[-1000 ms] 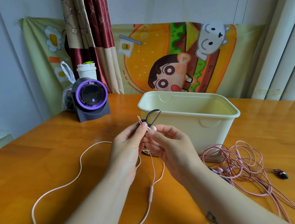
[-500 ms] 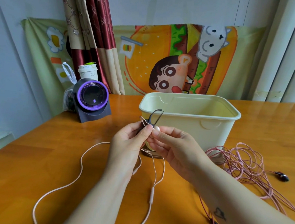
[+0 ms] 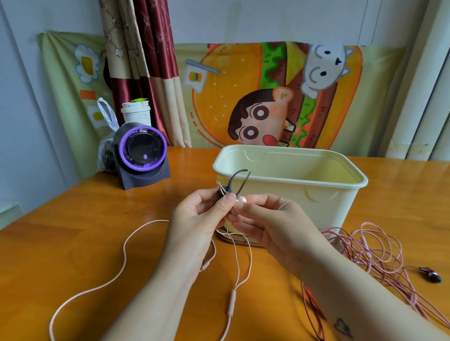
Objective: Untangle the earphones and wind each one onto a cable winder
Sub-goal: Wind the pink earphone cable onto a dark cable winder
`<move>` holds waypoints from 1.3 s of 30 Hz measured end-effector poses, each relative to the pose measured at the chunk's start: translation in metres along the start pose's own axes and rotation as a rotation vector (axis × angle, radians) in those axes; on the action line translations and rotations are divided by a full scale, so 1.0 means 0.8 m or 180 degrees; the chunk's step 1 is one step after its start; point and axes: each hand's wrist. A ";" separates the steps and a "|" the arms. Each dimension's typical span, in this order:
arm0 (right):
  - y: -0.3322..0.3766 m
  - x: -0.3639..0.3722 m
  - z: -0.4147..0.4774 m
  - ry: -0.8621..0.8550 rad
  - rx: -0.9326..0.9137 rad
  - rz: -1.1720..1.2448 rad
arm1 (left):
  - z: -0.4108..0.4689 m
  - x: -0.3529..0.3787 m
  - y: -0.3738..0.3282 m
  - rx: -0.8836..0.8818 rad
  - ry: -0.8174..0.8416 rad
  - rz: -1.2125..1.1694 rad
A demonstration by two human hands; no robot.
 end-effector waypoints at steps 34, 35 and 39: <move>0.056 -0.022 -0.007 0.1112 -0.0397 -0.2609 | -0.017 -0.023 -0.035 0.0347 0.1766 0.0502; 0.054 -0.022 -0.006 0.1141 -0.0323 -0.2501 | -0.018 -0.023 -0.036 0.0331 0.1799 0.0458; 0.048 -0.017 -0.009 0.1277 -0.0006 -0.2187 | -0.020 -0.026 -0.039 0.0484 0.1893 0.0669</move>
Point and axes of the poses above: each hand's wrist, its own z-axis towards the middle knuckle, its own x-axis out of the palm, y = z × x, and after that the axes turned 14 degrees about z, right-handed
